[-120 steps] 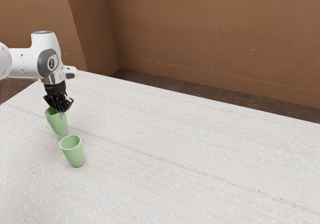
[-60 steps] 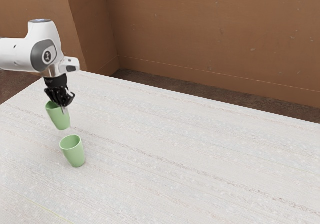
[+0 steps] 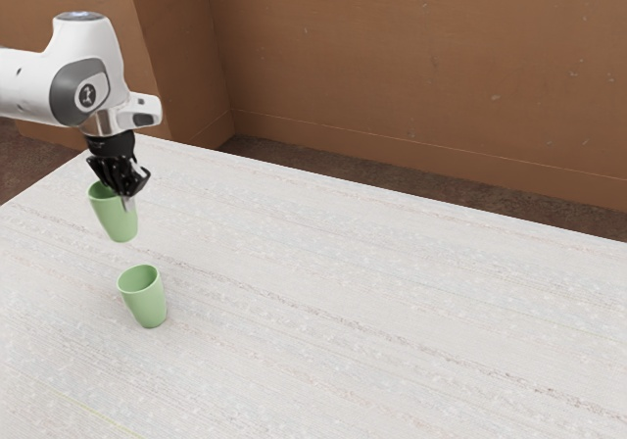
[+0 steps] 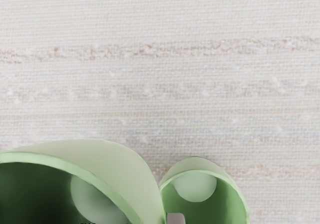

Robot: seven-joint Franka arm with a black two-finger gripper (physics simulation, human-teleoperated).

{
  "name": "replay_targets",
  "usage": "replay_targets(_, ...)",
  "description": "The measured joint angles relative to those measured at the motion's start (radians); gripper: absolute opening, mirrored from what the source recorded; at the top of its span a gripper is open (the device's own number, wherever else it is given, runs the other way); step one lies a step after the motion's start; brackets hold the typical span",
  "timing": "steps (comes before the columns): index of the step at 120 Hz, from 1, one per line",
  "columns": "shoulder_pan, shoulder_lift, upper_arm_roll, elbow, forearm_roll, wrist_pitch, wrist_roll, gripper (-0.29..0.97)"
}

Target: Place the left cup onto the right cup

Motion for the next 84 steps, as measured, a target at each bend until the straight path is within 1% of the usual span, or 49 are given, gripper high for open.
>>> replay_targets(24, 0.042, -0.041, -0.079, -0.053, 0.003, -0.017, -0.032, -0.1)
replay_targets(37, 0.079, -0.057, -0.126, -0.072, 0.004, -0.021, -0.05, -0.1)
replay_targets(59, 0.119, -0.068, -0.176, -0.09, 0.005, -0.022, -0.076, -0.1)
replay_targets(84, 0.137, -0.069, -0.2, -0.109, 0.006, -0.016, -0.101, -0.1)
